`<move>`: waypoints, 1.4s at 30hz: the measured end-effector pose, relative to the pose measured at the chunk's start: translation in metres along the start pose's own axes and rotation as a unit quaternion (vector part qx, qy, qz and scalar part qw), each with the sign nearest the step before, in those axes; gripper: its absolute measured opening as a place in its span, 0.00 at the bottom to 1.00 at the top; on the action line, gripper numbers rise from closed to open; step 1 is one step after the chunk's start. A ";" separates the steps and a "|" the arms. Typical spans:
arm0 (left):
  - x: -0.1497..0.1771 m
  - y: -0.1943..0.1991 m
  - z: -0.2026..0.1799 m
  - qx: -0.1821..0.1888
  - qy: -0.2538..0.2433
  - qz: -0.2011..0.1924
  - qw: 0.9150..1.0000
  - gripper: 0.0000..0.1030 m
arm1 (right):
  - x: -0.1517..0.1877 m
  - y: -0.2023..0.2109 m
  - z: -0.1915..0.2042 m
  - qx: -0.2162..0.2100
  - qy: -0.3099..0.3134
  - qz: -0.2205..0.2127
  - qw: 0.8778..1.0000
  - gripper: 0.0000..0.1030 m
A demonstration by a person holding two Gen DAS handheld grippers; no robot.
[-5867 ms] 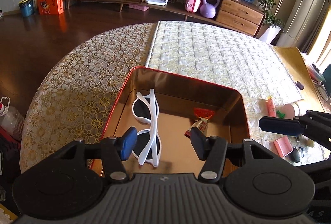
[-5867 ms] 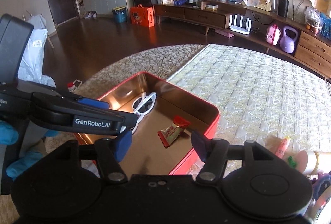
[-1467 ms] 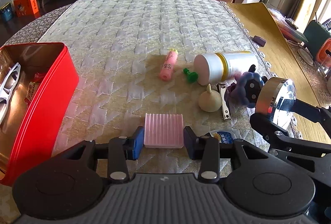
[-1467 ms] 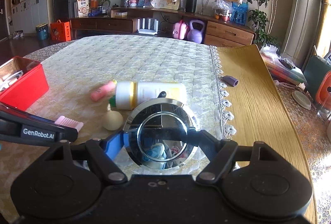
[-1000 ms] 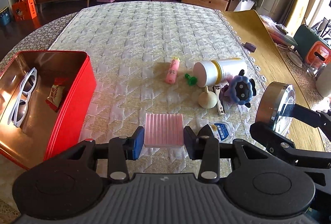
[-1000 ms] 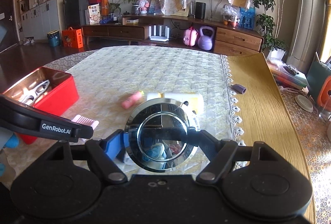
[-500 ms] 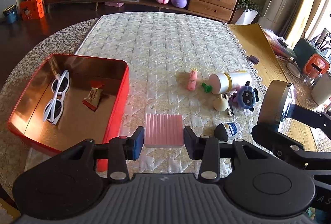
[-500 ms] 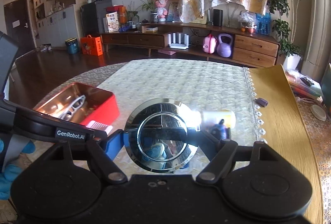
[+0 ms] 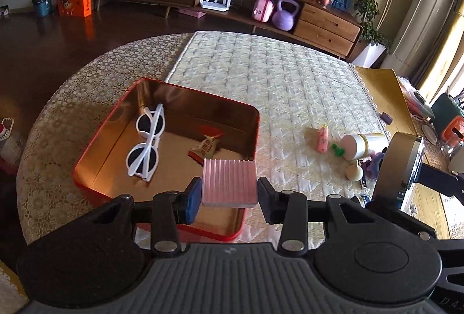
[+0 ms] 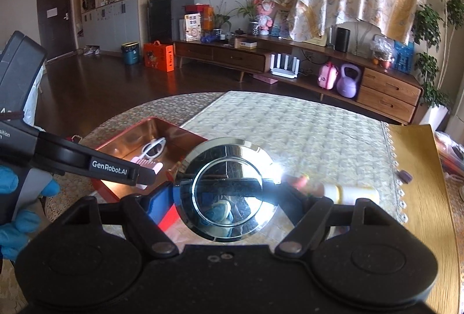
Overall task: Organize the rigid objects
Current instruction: 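Carry the comb into the red tin and release it while the right gripper releases the mirror inside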
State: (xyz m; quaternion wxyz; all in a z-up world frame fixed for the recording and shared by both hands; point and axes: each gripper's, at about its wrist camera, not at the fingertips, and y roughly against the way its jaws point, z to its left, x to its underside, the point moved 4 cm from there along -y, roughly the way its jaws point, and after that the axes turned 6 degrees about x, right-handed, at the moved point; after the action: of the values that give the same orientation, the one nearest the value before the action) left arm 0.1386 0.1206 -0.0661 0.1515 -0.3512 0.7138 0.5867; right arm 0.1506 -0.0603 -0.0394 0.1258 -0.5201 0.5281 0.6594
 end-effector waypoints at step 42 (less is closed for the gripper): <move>-0.058 -0.082 0.095 -0.047 0.004 0.018 0.999 0.39 | -0.012 -0.144 0.119 -0.045 0.155 0.106 0.981 0.75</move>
State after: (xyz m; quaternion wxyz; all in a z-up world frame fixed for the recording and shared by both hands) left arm 0.2164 0.2242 -0.1146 0.1213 -0.3469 0.6921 0.6213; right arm 0.1929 0.1020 -0.1232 -0.0516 -0.5624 0.5632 0.6032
